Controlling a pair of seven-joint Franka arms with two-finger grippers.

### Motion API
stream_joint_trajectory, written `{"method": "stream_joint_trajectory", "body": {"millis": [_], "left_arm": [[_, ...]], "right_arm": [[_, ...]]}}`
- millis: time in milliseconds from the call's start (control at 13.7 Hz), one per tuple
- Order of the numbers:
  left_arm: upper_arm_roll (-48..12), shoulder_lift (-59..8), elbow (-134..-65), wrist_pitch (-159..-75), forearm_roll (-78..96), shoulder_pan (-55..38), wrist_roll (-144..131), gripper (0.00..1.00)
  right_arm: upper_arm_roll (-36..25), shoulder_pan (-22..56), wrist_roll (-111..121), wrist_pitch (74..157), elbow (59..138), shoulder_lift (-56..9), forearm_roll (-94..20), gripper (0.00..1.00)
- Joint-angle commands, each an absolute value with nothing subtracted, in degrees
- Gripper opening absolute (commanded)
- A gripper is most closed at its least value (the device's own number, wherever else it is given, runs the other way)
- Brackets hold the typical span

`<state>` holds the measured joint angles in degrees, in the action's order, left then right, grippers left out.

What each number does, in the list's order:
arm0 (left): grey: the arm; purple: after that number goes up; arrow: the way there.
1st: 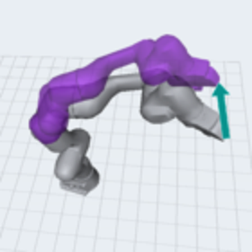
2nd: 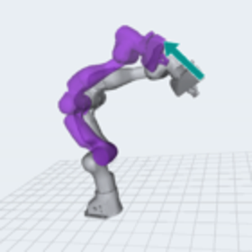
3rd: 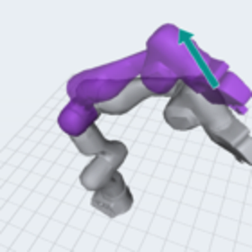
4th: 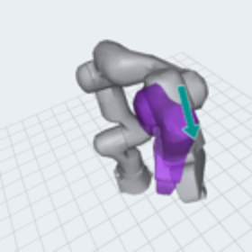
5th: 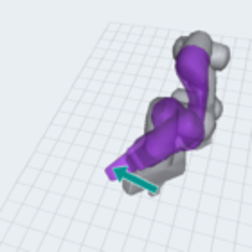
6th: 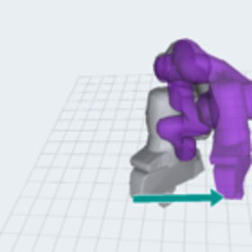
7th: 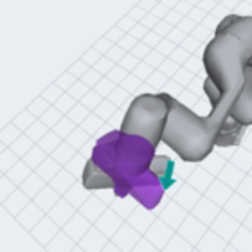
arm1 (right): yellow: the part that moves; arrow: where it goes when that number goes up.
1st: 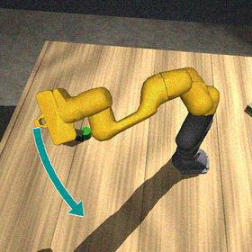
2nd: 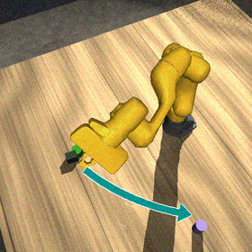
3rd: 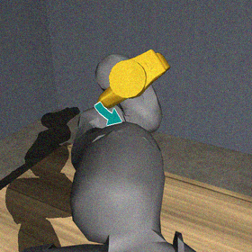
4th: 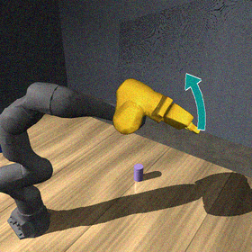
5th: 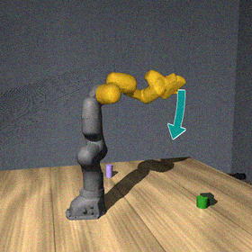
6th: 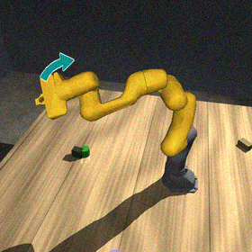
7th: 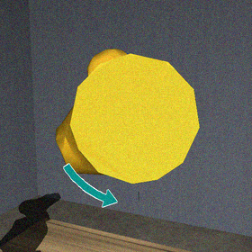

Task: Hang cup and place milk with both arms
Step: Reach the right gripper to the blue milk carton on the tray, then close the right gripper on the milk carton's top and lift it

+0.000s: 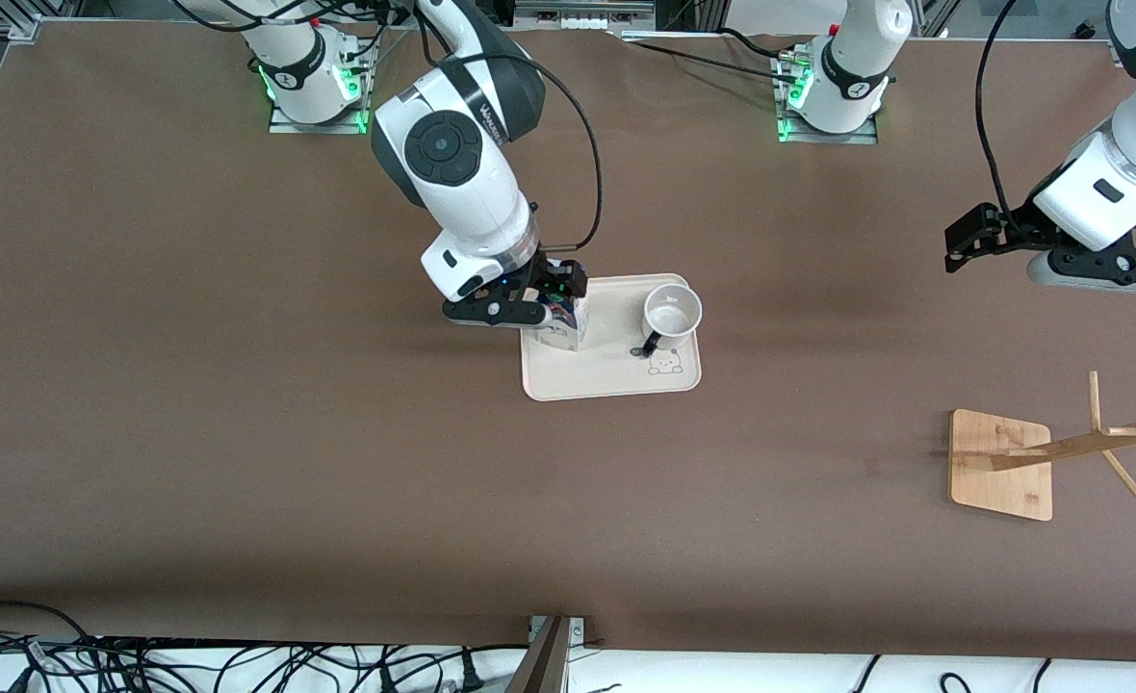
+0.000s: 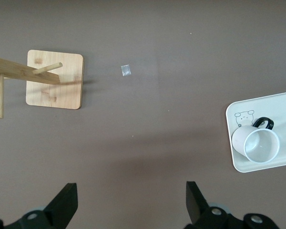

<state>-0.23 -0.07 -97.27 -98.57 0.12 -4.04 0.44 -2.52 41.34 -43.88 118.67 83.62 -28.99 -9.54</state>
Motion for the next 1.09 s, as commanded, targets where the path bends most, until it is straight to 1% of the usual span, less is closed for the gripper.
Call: {"method": "stream_joint_trajectory", "body": {"millis": [0, 437, 801, 1019], "left_arm": [[-0.26, -0.97, -95.45, -97.21, 0.97, -3.87, 0.26, 1.00], [-0.18, -0.97, -95.45, -97.21, 0.97, -3.69, 0.35, 1.00], [0.44, -1.84, -95.36, -97.21, 1.14, -3.60, 0.44, 1.00], [0.62, -1.93, -94.14, -97.38, 1.49, -2.73, 0.44, 1.00]], "right_arm": [[-2.46, 41.39, -46.49, 118.48, 81.65, -31.29, -10.46, 1.00], [-2.29, 43.15, -47.37, 118.39, 81.74, -31.99, -10.55, 1.00], [-2.20, 45.17, -47.55, 118.39, 81.83, -33.84, -10.63, 1.00], [-2.20, 45.26, -48.87, 117.86, 82.09, -33.84, -10.63, 1.00]]}}
